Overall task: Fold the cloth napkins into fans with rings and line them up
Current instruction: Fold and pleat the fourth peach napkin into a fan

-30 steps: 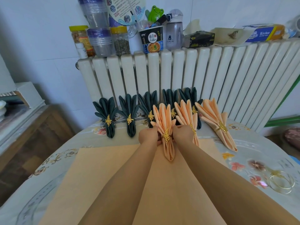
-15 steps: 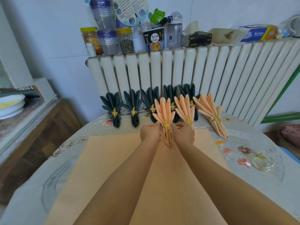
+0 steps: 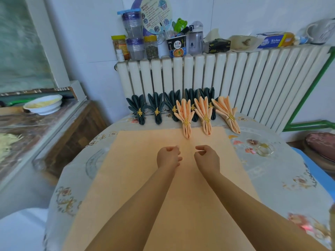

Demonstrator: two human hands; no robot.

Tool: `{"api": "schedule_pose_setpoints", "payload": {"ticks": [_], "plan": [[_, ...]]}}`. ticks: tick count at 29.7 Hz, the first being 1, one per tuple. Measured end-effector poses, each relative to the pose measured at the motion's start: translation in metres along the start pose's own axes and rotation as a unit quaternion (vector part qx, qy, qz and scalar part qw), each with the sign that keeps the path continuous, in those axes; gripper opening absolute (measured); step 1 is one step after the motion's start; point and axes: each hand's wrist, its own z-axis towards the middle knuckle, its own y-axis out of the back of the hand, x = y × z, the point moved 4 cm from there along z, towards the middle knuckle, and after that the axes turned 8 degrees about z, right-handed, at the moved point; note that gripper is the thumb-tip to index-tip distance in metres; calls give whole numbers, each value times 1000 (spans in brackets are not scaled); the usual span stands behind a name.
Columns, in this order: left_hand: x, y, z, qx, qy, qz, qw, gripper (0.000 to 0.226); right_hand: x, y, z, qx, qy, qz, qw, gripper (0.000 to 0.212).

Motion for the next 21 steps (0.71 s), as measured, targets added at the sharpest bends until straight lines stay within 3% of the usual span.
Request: {"api": "schedule_pose_setpoints", "payload": {"ticks": [10, 16, 21], "plan": [[52, 51, -110, 44, -125, 161, 978, 7, -26, 34, -111, 103, 62, -30, 992, 29], [80, 76, -154, 111, -235, 349, 901, 6, -35, 50, -159, 215, 167, -135, 953, 23], [100, 93, -170, 194, -270, 408, 850, 13, -50, 62, -185, 306, 235, -248, 888, 26]]}}
